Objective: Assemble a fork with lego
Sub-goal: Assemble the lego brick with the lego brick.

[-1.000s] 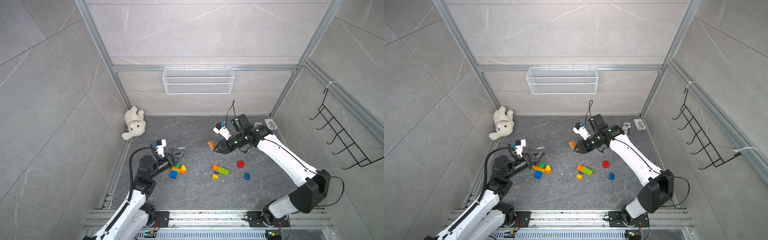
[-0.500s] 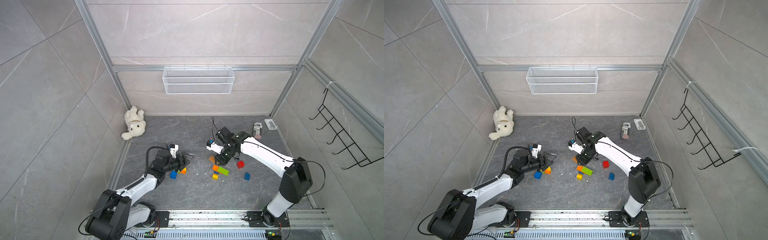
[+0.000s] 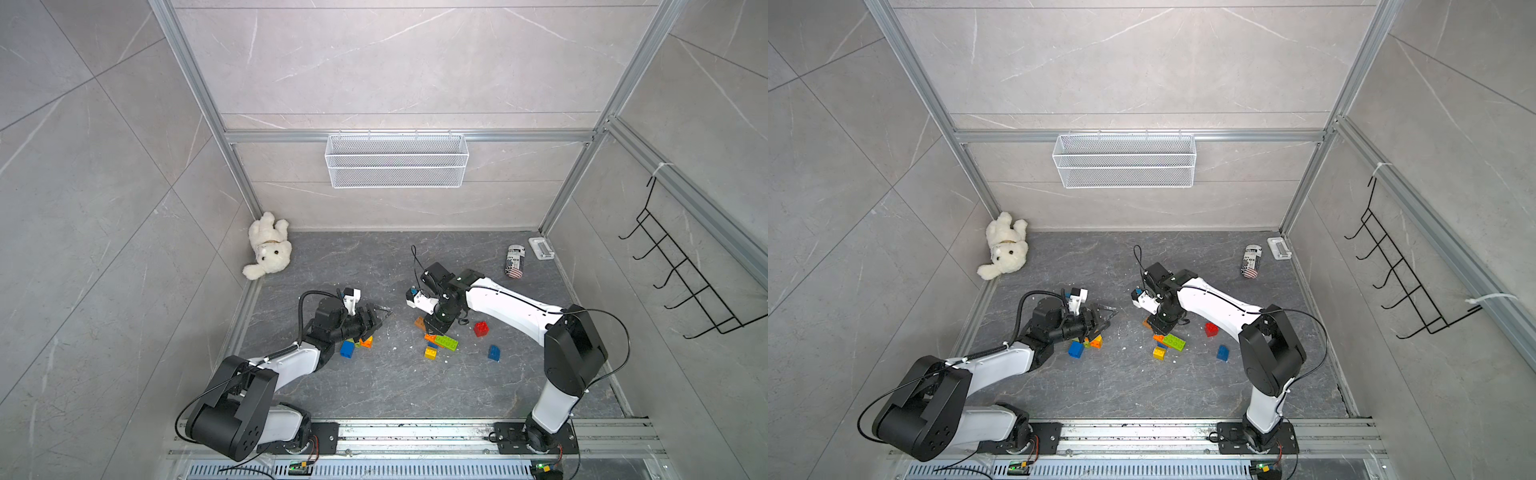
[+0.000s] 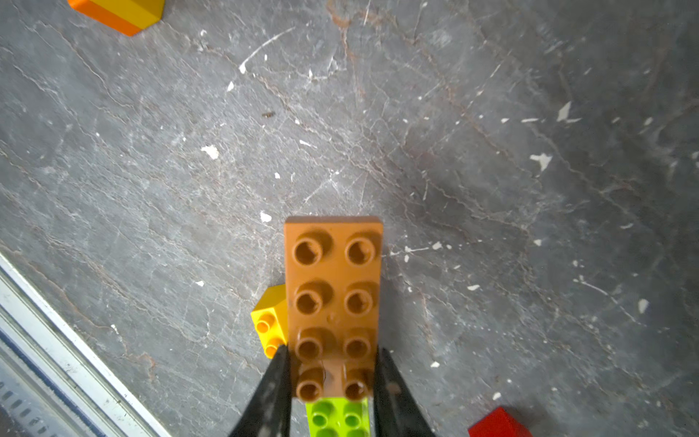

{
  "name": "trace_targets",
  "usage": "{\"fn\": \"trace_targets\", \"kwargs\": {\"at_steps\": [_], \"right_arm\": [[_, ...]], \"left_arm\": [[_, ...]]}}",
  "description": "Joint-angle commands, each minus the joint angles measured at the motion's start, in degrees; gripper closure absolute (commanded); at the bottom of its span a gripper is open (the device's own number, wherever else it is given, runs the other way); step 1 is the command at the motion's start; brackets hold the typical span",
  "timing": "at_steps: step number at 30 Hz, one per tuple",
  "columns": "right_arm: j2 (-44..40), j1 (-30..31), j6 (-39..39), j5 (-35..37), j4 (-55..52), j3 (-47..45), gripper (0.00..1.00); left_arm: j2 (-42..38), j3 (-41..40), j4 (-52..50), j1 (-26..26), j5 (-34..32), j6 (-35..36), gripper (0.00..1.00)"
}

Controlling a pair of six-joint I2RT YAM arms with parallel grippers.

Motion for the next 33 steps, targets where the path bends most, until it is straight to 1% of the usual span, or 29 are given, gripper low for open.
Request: {"fn": "trace_targets", "kwargs": {"at_steps": [1,11,18,27,33], "right_arm": [[0.08,0.42,-0.52,0.79,1.12,-2.05,0.76],[-1.32,0.44,-2.7,0.07,5.52,-5.58,0.77],[-0.95,0.39,-3.5,-0.77,6.24,-6.81,0.78],[-1.7,0.46,-3.5,2.93,6.05,-11.05,0.77],[0.74,2.08,-2.72,7.35,6.15,-12.96,0.78]], "left_arm": [[0.79,0.98,3.33,-0.15,2.39,-0.05,0.22],[1.49,1.22,4.61,-0.37,3.21,-0.85,0.22],[1.15,1.21,4.09,-0.37,3.34,-0.85,0.22],[0.44,1.68,2.54,-0.42,3.28,-0.28,0.23],[-0.91,2.12,-0.13,-0.36,2.83,0.81,0.23]]}}
